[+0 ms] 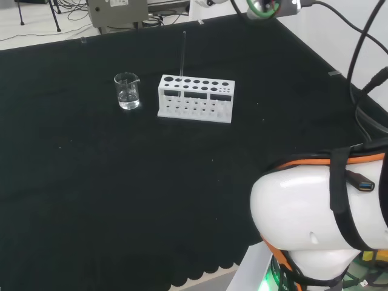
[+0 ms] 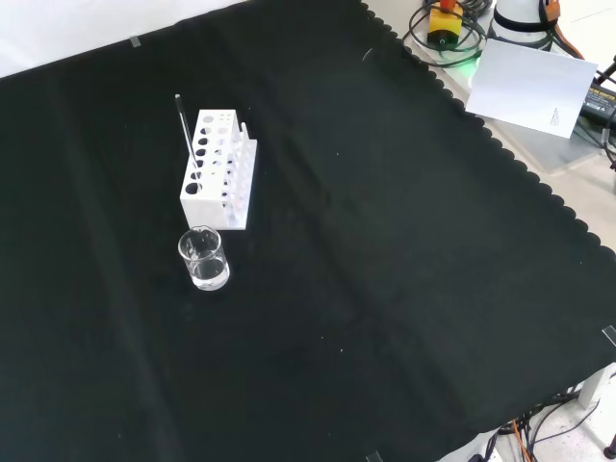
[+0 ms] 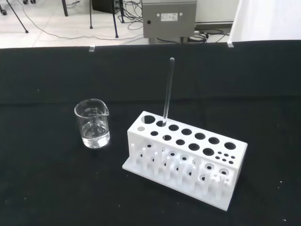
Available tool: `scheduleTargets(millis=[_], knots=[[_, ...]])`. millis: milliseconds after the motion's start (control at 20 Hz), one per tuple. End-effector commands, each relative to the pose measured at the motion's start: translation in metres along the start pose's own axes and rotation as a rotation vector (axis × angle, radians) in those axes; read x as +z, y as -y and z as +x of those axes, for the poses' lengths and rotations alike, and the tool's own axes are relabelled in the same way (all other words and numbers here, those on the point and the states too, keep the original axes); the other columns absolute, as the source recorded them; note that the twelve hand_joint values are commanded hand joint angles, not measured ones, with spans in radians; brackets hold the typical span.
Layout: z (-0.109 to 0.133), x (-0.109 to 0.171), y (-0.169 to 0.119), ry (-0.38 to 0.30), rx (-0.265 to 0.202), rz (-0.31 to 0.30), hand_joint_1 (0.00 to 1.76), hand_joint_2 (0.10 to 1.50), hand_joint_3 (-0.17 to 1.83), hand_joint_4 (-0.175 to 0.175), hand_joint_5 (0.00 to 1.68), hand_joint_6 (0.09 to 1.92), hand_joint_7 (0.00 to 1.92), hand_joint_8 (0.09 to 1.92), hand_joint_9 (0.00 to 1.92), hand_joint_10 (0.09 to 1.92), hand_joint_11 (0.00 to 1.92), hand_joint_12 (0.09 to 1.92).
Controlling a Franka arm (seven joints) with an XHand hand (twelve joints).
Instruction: Take the glass rod from the white test tube rack.
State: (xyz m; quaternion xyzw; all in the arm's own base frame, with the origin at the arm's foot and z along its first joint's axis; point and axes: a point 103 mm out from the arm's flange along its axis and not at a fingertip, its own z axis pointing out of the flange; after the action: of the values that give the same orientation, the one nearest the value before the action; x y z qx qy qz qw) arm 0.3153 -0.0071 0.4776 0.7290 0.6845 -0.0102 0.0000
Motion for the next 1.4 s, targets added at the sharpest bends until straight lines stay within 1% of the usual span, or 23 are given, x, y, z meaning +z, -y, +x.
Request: scheduleTargets(millis=[50,100,150,250,400,550,650,850,1000,1250,1400], knots=[[0.013,0.001,-0.012,0.002,0.013,0.002,0.59,0.89,0.38,-0.125,0.08,0.09,0.00,0.64,0.00,0.83,0.00,1.29],[0.015,0.001,-0.014,-0.005,0.009,0.003,0.59,0.89,0.38,-0.125,0.08,0.09,0.00,0.66,0.00,0.84,0.00,1.31],[0.017,0.003,-0.015,0.011,-0.020,0.007,0.59,0.89,0.37,-0.125,0.09,0.09,0.00,0.68,0.00,0.84,0.00,1.31],[0.024,0.006,-0.023,0.016,-0.042,0.013,0.58,0.90,0.37,-0.125,0.09,0.09,0.00,0.71,0.01,0.86,0.00,1.32],[0.030,0.013,-0.041,-0.011,-0.051,0.027,0.58,0.90,0.37,-0.127,0.10,0.09,0.00,0.74,0.04,0.87,0.00,1.34],[0.033,0.020,-0.058,-0.031,-0.059,0.023,0.57,0.91,0.36,-0.131,0.13,0.09,0.01,0.81,0.13,0.88,0.00,1.38],[0.034,0.024,-0.070,-0.031,-0.046,0.025,0.54,0.91,0.36,-0.135,0.14,0.09,0.03,0.85,0.19,0.89,0.00,1.41],[0.035,0.029,-0.090,-0.052,-0.029,0.027,0.52,0.92,0.36,-0.141,0.17,0.09,0.08,0.88,0.27,0.90,0.00,1.45],[0.039,0.033,-0.102,-0.069,-0.028,0.015,0.52,0.92,0.36,-0.147,0.19,0.09,0.14,0.91,0.34,0.91,0.00,1.47],[0.050,0.046,-0.130,-0.064,-0.012,0.024,0.54,0.92,0.35,-0.167,0.28,0.09,0.24,0.94,0.47,0.92,0.08,1.48],[0.054,0.053,-0.150,-0.062,-0.003,0.039,0.54,0.92,0.35,-0.171,0.30,0.09,0.27,0.95,0.50,0.92,0.12,1.48]])
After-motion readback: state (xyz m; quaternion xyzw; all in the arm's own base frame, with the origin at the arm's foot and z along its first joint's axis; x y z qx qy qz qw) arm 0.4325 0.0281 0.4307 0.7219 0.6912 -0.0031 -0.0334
